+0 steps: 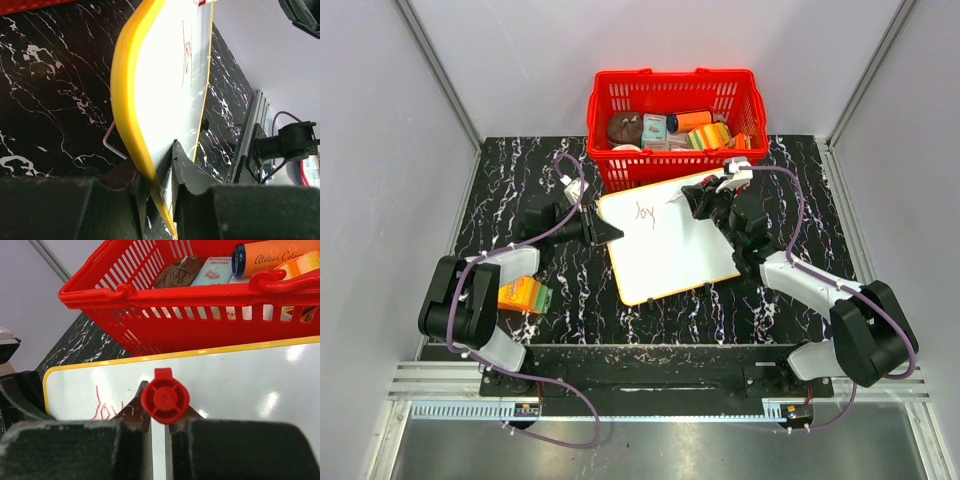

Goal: Write a sentence on the whiteboard
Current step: Write on the whiteboard with the whiteboard.

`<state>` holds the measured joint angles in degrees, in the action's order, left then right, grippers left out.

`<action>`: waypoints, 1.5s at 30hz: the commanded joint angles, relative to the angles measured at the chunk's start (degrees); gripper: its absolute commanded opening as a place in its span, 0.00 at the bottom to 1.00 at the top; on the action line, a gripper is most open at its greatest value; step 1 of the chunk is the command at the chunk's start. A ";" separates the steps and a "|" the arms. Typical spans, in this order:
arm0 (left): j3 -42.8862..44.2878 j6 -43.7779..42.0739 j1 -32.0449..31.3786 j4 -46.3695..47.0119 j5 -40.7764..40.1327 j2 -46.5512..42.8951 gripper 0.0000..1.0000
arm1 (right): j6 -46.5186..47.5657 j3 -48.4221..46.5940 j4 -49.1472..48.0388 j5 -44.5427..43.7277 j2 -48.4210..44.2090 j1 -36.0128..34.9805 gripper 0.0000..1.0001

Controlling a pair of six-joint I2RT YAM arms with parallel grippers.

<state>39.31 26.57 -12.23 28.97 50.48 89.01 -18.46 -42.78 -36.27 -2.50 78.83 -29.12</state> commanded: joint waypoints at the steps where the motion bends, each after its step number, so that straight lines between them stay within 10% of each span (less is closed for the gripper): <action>1: -0.20 -11.45 -1.66 -3.22 -7.59 1.69 0.00 | 0.44 -0.72 -0.91 -2.77 -0.61 0.03 0.00; 45: -0.02 -11.63 -1.83 -3.66 -7.76 1.60 0.00 | -0.97 2.27 1.82 -2.59 -3.24 0.03 0.00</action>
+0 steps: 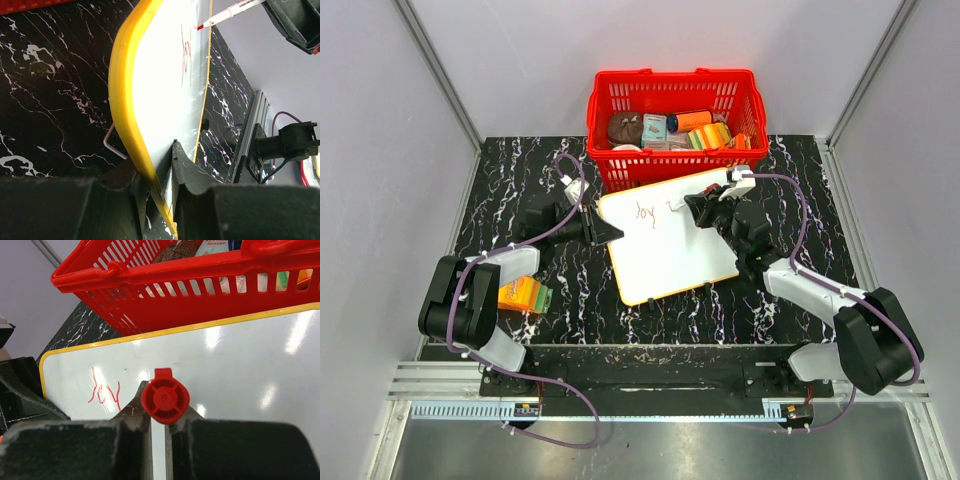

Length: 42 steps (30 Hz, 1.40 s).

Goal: Write a sentence on the whiteboard
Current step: Write on the whiteboard with the whiteboard.

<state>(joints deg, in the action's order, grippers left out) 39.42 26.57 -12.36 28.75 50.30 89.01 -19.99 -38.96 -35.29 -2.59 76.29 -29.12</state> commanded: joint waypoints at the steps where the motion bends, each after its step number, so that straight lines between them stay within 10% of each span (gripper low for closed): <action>1: -0.13 -11.63 -1.70 -3.44 -7.59 1.60 0.00 | 0.48 -1.99 0.83 -2.59 -0.53 0.03 0.00; 42: 0.13 -11.89 -1.97 -3.70 -7.68 1.78 0.00 | -0.05 -6.92 -1.80 -1.36 1.14 0.03 0.00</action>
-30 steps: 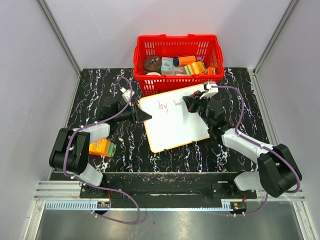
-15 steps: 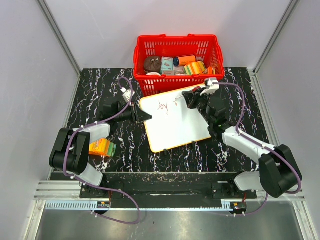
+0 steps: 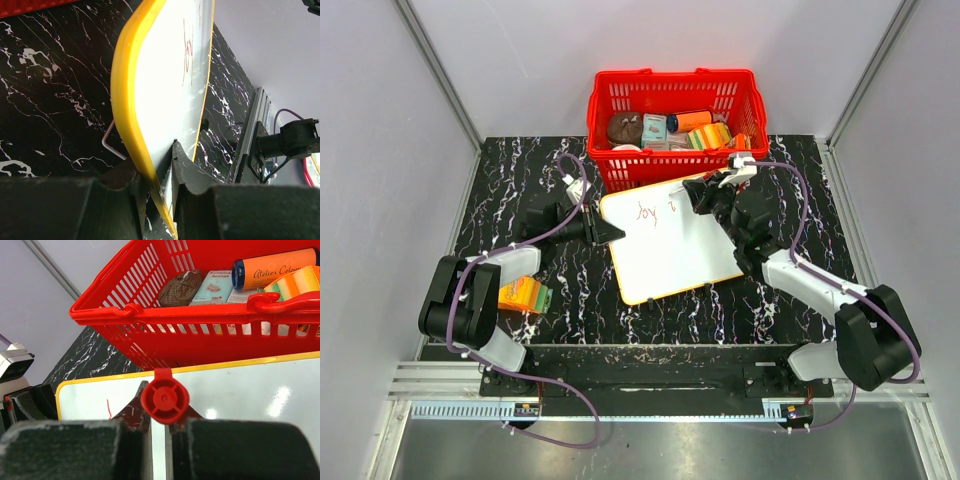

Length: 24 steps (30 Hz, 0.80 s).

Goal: Write a sentence on the whiteboard
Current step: Write on the whiteboard with the whiteboard.

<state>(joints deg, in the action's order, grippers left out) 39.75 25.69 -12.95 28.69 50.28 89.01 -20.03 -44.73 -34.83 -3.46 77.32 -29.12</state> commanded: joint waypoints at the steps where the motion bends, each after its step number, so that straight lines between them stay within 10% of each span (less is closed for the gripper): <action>1: -0.20 -11.02 -1.38 -3.64 -7.65 1.78 0.00 | -0.01 -1.06 -2.26 -0.58 0.11 0.03 0.00; 24: -0.20 -11.19 -1.46 -3.90 -7.83 1.78 0.00 | 0.17 1.75 -3.40 -2.95 0.99 0.03 0.00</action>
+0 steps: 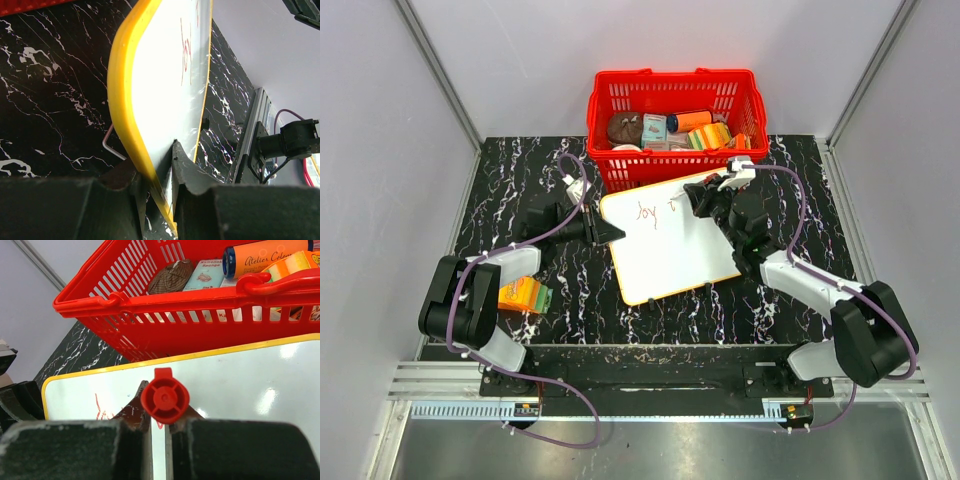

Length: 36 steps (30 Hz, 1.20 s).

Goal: Write a sentence on the whiteboard
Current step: Write on the whiteboard with the whiteboard.

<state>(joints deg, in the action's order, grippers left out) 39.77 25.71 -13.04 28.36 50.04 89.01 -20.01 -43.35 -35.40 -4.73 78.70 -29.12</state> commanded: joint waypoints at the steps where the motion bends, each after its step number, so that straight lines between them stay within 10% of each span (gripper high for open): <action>1: -0.13 -11.21 -1.38 -3.57 -7.59 1.78 0.00 | 0.15 0.46 -2.92 -1.60 -0.82 0.03 0.00; 36: -0.13 -11.30 -1.46 -3.84 -7.68 1.60 0.00 | 1.81 1.60 -1.52 -4.14 -1.44 0.12 0.00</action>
<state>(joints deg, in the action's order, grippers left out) 39.79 25.63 -13.10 28.10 50.06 89.01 -19.31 -41.80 -35.68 -6.70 77.01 -29.12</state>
